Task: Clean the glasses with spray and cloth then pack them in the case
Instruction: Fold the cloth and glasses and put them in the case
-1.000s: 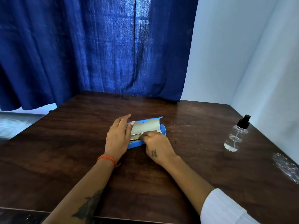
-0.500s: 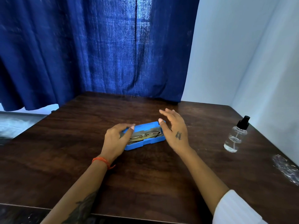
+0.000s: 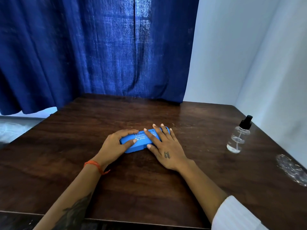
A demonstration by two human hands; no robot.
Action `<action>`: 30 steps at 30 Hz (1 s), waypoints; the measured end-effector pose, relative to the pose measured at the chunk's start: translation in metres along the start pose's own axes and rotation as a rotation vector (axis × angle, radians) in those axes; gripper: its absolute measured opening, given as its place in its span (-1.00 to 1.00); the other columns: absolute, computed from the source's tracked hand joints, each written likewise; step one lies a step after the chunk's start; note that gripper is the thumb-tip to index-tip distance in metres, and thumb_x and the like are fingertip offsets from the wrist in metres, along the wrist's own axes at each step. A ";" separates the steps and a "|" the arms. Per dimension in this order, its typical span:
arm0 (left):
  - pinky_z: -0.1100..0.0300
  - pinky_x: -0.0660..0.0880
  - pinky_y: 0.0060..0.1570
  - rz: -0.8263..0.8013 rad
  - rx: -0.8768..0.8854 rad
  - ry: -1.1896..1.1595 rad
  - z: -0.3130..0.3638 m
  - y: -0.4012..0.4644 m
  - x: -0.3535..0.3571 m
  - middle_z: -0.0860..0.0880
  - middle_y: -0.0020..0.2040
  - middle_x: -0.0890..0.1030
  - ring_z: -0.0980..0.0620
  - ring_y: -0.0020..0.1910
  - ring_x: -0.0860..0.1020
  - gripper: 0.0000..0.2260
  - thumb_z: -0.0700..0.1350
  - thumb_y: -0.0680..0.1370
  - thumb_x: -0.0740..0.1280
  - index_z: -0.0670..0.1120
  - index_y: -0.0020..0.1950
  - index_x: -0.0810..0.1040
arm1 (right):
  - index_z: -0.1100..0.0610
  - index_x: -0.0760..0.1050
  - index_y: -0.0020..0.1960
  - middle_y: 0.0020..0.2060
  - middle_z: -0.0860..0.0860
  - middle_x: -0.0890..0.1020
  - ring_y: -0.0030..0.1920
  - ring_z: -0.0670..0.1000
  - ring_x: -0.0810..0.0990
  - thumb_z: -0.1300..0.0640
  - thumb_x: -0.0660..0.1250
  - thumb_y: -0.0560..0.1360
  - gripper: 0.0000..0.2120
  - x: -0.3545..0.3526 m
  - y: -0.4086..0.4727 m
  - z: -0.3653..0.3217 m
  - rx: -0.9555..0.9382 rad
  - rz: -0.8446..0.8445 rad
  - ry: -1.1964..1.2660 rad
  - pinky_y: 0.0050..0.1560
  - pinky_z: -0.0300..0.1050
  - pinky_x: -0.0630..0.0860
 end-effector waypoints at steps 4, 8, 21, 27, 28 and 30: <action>0.28 0.19 0.29 -0.024 0.042 0.054 -0.001 -0.003 0.002 0.14 0.25 0.48 0.19 0.33 0.29 -0.66 -0.14 0.48 0.37 0.05 0.25 0.50 | -0.20 -0.20 0.48 0.53 -0.01 -0.13 0.49 0.06 -0.28 -0.34 -0.35 0.38 -0.32 0.004 -0.003 -0.001 -0.004 -0.025 0.005 0.46 0.04 -0.28; 0.18 0.17 0.38 -0.021 0.071 0.111 -0.002 -0.004 0.003 0.12 0.31 0.45 0.15 0.40 0.22 -0.64 -0.10 0.48 0.36 0.08 0.28 0.47 | -0.20 -0.25 0.48 0.52 -0.01 -0.22 0.48 0.06 -0.34 -0.36 -0.34 0.38 -0.31 0.006 -0.004 0.000 -0.002 -0.058 0.005 0.46 0.07 -0.28; 0.06 0.23 0.38 0.179 -0.306 -0.091 0.005 -0.017 0.007 -0.10 0.45 0.28 -0.07 0.40 0.28 -0.41 -0.05 0.50 0.34 -0.05 0.46 0.18 | 0.03 0.29 0.42 0.47 0.10 0.22 0.47 0.07 0.14 0.05 0.22 0.57 -0.57 -0.015 -0.003 0.016 0.409 0.178 0.662 0.42 -0.09 0.08; 0.00 0.26 0.38 0.166 -0.319 -0.128 0.013 -0.006 0.028 -0.11 0.41 0.33 -0.07 0.36 0.32 -0.46 -0.12 0.50 0.34 -0.06 0.43 0.24 | 0.08 0.34 0.40 0.39 0.03 0.38 0.38 0.01 0.31 0.09 0.22 0.56 -0.59 -0.029 -0.017 0.031 0.488 0.154 0.754 0.34 -0.20 0.19; -0.01 0.26 0.38 0.154 -0.317 -0.124 0.016 -0.003 0.034 -0.11 0.41 0.33 -0.07 0.36 0.33 -0.47 -0.12 0.49 0.34 -0.06 0.43 0.25 | 0.07 0.33 0.40 0.39 0.02 0.38 0.38 0.01 0.32 0.10 0.22 0.56 -0.59 -0.032 -0.020 0.035 0.507 0.150 0.744 0.33 -0.20 0.19; 0.00 0.25 0.38 0.131 -0.311 -0.106 0.023 0.004 0.046 -0.11 0.41 0.34 -0.06 0.36 0.32 -0.47 -0.13 0.49 0.34 -0.07 0.42 0.26 | 0.05 0.34 0.40 0.38 0.01 0.39 0.37 0.01 0.33 0.10 0.23 0.56 -0.59 -0.036 -0.027 0.047 0.538 0.151 0.710 0.32 -0.21 0.21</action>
Point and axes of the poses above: each hand's wrist, its own y-axis towards the middle knuckle, its own x-axis out of the palm, z = x × y, the point moved 4 cm from there along y, towards the middle knuckle
